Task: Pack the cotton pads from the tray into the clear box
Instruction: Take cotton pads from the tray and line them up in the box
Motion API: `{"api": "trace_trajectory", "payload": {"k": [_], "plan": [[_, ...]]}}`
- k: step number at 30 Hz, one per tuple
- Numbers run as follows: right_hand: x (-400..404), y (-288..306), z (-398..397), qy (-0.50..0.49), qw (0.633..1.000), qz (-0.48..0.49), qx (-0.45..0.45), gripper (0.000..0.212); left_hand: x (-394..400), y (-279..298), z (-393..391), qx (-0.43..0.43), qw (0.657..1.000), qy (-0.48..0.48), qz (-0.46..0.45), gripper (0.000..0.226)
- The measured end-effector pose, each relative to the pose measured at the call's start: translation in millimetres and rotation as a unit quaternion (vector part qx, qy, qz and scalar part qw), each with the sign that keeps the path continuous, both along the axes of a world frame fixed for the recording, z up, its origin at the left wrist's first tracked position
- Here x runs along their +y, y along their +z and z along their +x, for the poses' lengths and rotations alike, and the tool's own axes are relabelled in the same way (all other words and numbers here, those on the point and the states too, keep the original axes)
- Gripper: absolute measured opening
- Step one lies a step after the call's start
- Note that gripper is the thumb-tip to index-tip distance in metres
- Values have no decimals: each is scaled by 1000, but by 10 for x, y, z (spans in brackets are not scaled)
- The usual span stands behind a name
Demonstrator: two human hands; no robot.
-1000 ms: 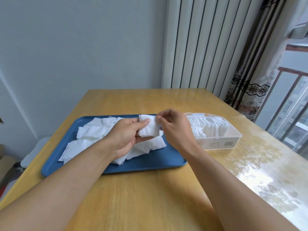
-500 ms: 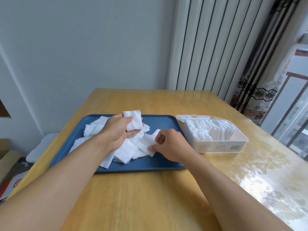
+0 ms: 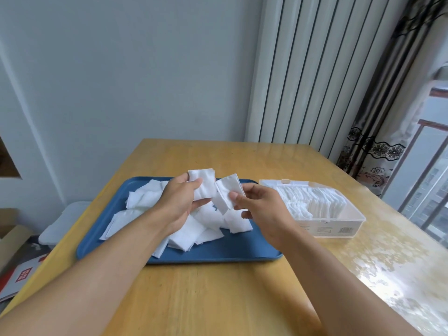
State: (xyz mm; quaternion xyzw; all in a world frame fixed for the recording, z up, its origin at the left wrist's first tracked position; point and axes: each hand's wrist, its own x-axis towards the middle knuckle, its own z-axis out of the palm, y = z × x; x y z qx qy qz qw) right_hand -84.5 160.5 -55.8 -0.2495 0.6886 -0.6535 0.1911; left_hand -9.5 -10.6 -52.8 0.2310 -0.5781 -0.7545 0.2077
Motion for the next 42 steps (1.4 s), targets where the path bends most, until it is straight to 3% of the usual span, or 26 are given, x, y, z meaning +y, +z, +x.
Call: {"api": "trace_trajectory", "payload": {"k": [6,13,19,26,32,36,42], "plan": [[17,58,-16,57,990,-121,-50,30,57,0,4,-5,998,-12,56,24],[-39,-26,1,-76,994,-65,-53,18,172,105,7,46,991,-68,102,31],[-57,-28,23,-89,993,-59,-41,13,190,70,27,45,996,-74,15,20],[-43,0,52,-48,986,-89,-135,19,195,57,23,36,998,-54,-4,19],[-94,-21,102,-66,980,-109,-152,22,270,54,37,17,995,-80,-56,23],[-92,-17,76,-69,975,-136,-159,35,262,35,10,32,996,-79,10,24],[-55,48,167,-1,986,-101,-131,21,233,22,-3,42,994,-72,75,30]]}}
